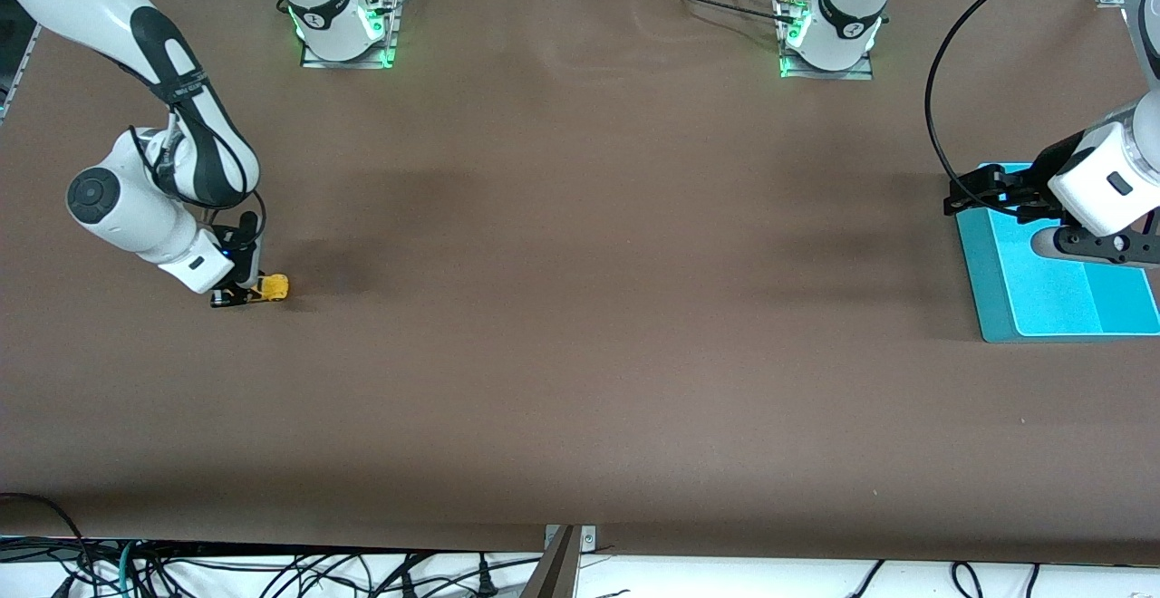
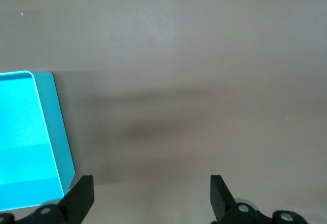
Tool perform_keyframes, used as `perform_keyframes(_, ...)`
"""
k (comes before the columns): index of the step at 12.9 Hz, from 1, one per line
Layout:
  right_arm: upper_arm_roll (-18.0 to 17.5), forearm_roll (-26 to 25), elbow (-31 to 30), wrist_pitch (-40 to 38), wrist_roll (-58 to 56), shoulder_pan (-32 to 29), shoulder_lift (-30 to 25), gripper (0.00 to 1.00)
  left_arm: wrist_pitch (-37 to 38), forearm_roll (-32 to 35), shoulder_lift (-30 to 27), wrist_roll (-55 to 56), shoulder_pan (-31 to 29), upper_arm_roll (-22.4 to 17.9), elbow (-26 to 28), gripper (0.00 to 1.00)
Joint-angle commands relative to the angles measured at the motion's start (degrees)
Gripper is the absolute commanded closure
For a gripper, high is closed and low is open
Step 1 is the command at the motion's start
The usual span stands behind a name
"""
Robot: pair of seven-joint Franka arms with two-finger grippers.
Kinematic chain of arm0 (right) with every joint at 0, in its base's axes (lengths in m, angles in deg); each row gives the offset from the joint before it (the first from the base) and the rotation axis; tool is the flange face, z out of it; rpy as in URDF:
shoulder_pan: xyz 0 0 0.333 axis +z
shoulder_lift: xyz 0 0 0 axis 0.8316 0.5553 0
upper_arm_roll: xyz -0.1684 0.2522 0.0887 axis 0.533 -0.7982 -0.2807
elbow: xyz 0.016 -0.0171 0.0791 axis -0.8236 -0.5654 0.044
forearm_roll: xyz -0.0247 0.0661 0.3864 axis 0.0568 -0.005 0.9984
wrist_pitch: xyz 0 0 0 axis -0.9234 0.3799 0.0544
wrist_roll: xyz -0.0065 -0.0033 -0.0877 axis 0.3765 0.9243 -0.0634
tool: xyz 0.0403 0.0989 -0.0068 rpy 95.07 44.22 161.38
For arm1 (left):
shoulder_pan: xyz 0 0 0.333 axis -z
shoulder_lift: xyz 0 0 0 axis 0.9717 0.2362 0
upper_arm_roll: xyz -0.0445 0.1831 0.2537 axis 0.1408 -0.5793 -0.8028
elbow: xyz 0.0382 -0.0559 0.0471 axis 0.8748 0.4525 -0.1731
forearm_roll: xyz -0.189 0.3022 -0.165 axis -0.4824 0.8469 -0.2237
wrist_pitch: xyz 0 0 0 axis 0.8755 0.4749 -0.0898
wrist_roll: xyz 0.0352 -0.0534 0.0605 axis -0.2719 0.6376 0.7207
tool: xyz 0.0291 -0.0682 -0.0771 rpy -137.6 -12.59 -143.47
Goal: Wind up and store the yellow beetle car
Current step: 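Drag the held car backward along the table with the right gripper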
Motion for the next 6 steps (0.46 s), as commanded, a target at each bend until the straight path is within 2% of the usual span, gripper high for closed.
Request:
perform_keyframes(1, -0.3, 0.0, -0.4, -0.1, -4.6, -3.8, 3.1, 0.86, 0.6, -0.5, 0.7, -1.1, 0.0, -0.1, -1.6, 0.00)
perform_keyframes(6, -0.3, 0.0, 0.5, -0.2, -6.8, -6.8, 3.3, 0.86, 0.6, -0.5, 0.7, -1.1, 0.1, -0.1, -1.7, 0.00)
